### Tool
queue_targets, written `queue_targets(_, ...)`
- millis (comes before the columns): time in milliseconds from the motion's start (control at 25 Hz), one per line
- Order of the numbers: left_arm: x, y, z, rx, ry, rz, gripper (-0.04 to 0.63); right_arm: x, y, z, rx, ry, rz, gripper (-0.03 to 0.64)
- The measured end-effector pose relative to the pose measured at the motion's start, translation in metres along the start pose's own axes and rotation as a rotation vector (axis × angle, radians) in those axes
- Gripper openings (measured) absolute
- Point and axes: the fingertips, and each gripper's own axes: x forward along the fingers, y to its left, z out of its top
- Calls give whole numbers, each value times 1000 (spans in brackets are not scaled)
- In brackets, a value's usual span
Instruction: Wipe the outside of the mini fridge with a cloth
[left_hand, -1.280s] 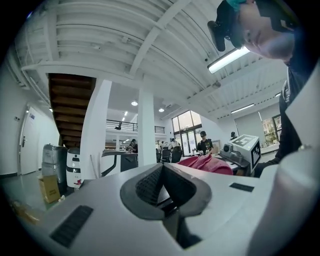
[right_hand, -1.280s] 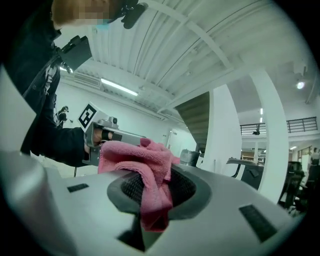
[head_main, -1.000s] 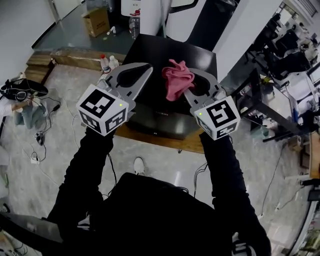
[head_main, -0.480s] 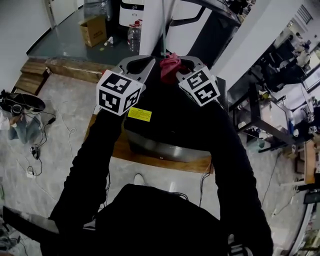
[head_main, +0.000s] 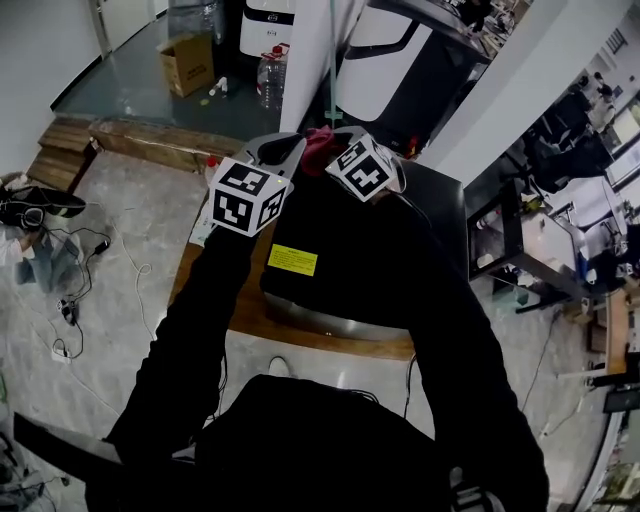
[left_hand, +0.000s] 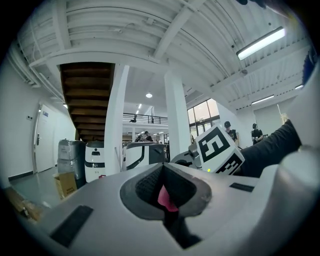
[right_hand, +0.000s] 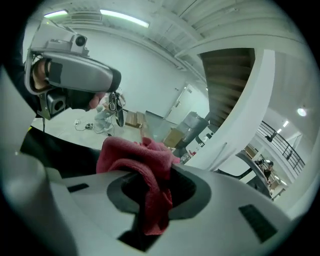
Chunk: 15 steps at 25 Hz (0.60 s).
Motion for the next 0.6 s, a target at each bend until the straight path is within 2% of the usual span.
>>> queue_targets(280,3,-13,0,11,19,5,5,9,8,-10,-134,93,35,81)
queue_targets(480,-8,-44,6,25,16,32,5,-11,13,-29,-154,135,54,81)
queue_targets(600,-13,-64,15,28,10,35,5,-29,7,-46,-129,156,49,81)
